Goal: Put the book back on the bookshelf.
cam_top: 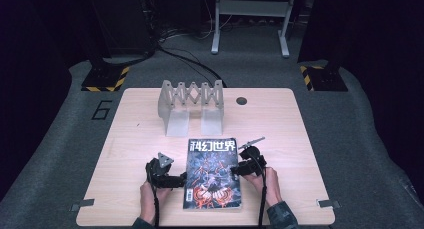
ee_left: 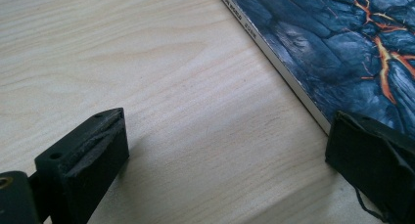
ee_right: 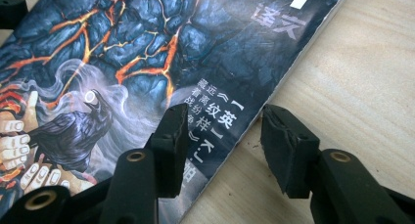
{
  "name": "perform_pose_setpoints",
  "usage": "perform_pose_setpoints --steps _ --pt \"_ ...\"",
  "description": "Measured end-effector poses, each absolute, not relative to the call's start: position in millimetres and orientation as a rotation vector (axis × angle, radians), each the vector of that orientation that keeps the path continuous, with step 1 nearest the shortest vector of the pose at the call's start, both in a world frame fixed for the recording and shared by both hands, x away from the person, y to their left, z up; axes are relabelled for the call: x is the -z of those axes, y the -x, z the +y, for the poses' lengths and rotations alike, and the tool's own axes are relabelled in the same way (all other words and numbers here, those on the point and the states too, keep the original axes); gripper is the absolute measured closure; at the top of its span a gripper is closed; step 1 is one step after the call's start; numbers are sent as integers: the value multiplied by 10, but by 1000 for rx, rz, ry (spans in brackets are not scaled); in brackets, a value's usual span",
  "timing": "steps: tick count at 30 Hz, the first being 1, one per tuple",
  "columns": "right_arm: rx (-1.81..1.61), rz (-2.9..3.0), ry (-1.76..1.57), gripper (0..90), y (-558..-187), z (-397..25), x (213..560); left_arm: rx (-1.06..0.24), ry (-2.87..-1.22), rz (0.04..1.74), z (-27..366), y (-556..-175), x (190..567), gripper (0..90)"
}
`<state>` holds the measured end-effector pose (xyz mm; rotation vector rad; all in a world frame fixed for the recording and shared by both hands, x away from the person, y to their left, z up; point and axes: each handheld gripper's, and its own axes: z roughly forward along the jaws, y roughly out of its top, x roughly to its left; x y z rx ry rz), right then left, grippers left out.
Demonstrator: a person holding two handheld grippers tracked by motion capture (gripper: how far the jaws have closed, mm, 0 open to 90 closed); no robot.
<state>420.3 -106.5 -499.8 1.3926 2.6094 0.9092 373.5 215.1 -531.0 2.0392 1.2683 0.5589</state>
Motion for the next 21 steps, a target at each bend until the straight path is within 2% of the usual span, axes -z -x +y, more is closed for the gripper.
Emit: perform_pose_setpoints --steps 6,9,21 --pt "-1038 2601 -1429 569 -4209 -1166 5032 -559 -2041 1265 2151 -3733 5310 25" --pt "-1213 2573 -1448 590 -4172 -1236 4999 -559 -2036 1266 2149 -3733 5311 27" --pt "-1312 2512 -1384 572 -4200 -1186 4967 -559 -2037 1262 2150 -3731 5310 32"
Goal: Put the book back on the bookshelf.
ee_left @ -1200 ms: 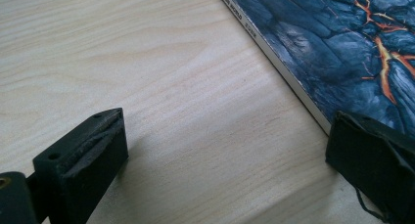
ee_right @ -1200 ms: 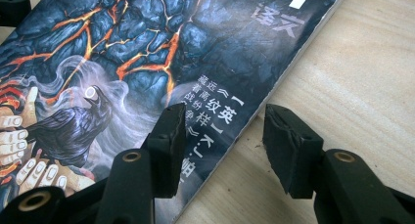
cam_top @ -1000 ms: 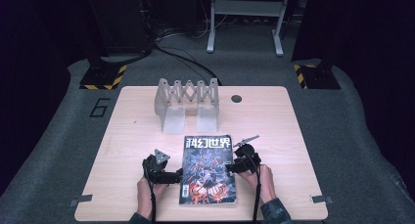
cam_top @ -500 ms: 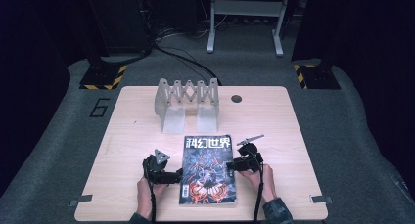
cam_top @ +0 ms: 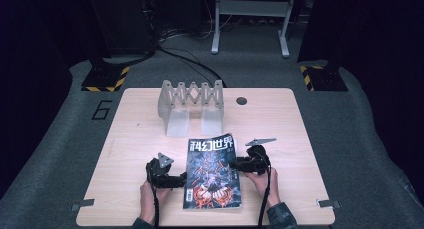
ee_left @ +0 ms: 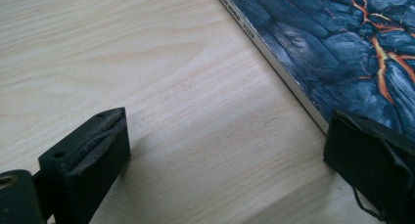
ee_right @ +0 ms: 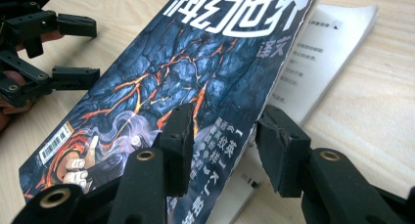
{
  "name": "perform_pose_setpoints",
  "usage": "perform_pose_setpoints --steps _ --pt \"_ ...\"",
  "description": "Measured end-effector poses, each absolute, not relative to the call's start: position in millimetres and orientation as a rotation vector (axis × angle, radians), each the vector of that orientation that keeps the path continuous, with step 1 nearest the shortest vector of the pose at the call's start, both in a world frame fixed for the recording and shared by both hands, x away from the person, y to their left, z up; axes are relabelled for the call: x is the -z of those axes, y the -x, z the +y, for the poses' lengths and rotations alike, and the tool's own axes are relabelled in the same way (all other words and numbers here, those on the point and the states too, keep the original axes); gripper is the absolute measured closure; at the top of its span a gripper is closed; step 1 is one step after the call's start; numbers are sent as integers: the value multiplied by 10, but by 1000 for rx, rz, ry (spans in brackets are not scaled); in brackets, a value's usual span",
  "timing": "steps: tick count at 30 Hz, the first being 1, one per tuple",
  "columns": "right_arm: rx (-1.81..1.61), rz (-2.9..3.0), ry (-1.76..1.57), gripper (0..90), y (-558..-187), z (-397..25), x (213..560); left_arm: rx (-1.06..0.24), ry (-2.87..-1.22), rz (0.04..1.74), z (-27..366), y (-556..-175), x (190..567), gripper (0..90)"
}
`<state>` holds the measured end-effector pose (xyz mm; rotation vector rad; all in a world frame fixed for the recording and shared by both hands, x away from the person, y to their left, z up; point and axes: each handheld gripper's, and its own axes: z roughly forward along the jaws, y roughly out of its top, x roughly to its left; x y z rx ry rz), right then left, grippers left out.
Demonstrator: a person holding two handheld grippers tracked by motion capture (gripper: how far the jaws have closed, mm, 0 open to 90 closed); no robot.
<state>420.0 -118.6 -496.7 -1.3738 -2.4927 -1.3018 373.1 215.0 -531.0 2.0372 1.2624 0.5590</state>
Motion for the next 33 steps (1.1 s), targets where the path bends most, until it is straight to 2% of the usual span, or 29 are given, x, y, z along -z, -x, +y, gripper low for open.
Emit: perform_pose_setpoints --steps 28,33 --pt "1288 -2510 1345 555 -4541 -1000 4992 -558 -2041 1254 2153 -3728 5308 40" --pt "1266 -2543 1334 599 -4628 -942 4986 -558 -2040 1255 2152 -3728 5309 41"
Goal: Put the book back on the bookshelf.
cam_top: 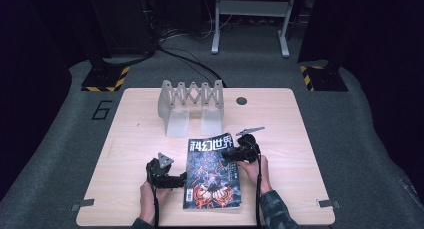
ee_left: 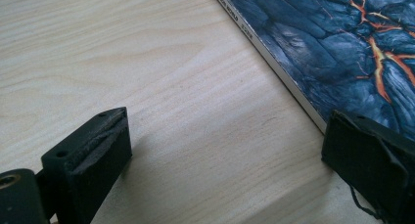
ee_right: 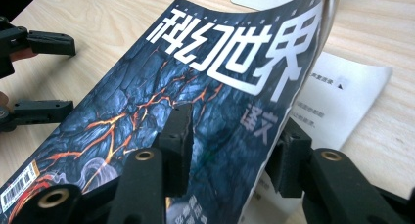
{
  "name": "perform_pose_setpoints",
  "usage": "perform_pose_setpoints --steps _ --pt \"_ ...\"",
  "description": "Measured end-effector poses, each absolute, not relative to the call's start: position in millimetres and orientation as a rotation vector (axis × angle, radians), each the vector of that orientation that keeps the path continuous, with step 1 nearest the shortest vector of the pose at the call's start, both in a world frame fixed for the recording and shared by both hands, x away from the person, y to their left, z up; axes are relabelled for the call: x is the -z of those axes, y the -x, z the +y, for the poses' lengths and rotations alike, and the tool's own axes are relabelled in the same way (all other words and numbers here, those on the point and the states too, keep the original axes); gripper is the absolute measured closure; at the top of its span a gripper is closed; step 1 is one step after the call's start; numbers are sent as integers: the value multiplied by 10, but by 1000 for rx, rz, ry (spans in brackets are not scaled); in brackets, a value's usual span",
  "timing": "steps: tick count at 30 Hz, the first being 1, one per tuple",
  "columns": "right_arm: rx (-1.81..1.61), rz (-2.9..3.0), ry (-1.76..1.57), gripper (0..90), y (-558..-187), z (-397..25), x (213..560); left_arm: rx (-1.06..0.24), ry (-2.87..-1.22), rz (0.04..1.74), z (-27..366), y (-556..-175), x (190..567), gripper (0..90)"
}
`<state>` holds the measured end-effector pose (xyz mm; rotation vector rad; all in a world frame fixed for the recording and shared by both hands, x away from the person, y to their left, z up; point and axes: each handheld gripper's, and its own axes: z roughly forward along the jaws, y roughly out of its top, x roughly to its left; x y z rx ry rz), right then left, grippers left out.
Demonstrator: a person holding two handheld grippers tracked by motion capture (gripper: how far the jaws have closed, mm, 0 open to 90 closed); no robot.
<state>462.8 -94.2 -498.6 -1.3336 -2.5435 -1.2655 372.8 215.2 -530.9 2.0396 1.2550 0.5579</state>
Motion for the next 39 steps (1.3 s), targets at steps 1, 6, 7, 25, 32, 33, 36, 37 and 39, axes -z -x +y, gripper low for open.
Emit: perform_pose_setpoints --steps 1,6,7,25,32,33,36,37,39 --pt "1263 -2547 1332 618 -4636 -939 4982 -558 -2037 1256 2151 -3728 5309 40" --pt "1263 -2557 1328 674 -4703 -910 4971 -559 -2038 1256 2151 -3728 5309 40" --pt "1260 -2576 1330 687 -4710 -899 4969 -558 -2043 1254 2153 -3728 5307 40" --pt "1327 -2592 1320 887 -4640 -874 4894 -558 -2043 1253 2154 -3728 5308 40" --pt "1389 -2592 1271 888 -4563 -855 4801 -558 -2044 1253 2155 -3728 5307 41" --pt "1389 -2592 1271 888 -4563 -855 4801 -558 -2045 1250 2156 -3728 5307 41" --pt "1414 -2609 1234 888 -4519 -831 4751 -558 -2042 1252 2153 -3728 5308 41" --pt "1422 -2622 1216 888 -4504 -817 4733 -557 -2045 1251 2154 -3728 5307 41" --pt "1432 -2646 1196 888 -4473 -787 4693 -557 -2043 1251 2153 -3728 5308 41"
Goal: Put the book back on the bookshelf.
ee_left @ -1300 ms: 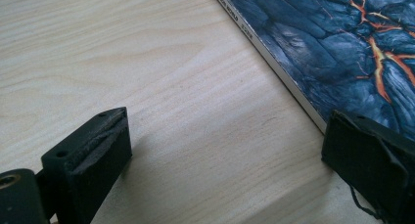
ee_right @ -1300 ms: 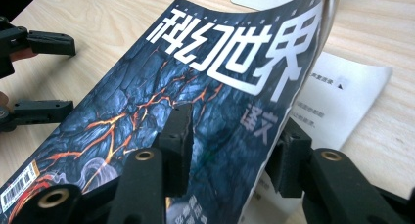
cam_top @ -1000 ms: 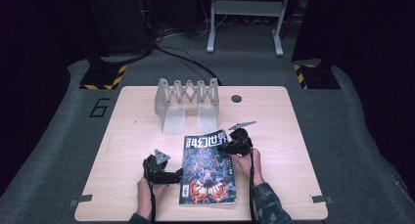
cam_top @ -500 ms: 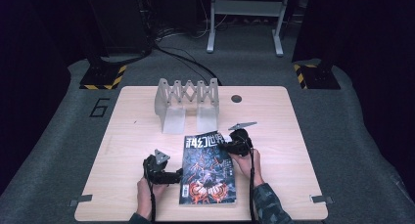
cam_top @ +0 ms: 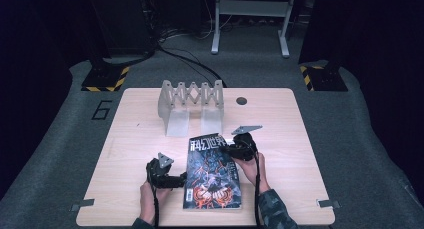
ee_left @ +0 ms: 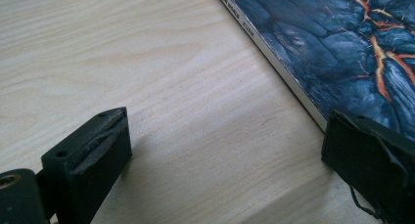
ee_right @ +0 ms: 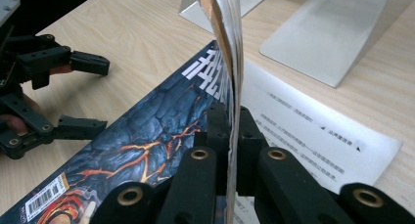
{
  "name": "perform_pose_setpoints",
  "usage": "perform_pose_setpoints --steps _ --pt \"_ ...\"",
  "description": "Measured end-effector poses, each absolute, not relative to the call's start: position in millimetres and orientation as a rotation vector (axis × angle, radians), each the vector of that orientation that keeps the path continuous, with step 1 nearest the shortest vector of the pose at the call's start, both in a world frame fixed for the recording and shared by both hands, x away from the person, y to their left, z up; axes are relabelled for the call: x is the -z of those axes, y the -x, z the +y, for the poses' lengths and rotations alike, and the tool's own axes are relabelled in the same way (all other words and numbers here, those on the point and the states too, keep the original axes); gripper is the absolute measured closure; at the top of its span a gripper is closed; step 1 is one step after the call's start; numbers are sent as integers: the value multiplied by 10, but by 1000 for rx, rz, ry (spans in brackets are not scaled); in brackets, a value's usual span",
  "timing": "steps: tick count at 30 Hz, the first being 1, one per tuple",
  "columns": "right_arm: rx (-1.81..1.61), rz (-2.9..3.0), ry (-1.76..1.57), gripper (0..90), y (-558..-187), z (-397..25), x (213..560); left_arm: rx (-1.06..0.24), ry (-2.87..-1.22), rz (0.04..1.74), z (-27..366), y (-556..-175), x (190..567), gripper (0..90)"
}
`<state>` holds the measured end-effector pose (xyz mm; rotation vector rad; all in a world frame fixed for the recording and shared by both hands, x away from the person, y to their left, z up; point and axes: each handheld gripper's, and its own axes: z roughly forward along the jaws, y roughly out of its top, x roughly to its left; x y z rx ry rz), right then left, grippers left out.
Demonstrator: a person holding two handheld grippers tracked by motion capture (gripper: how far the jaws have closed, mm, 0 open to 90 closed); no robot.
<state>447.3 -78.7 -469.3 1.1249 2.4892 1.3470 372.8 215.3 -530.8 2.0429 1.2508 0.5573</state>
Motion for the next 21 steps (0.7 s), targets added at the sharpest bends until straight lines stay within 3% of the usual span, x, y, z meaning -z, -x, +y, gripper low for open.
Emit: perform_pose_setpoints --steps 21 --pt "-1358 2460 -946 887 -4306 -652 4363 -555 -2041 1252 2154 -3728 5306 43"
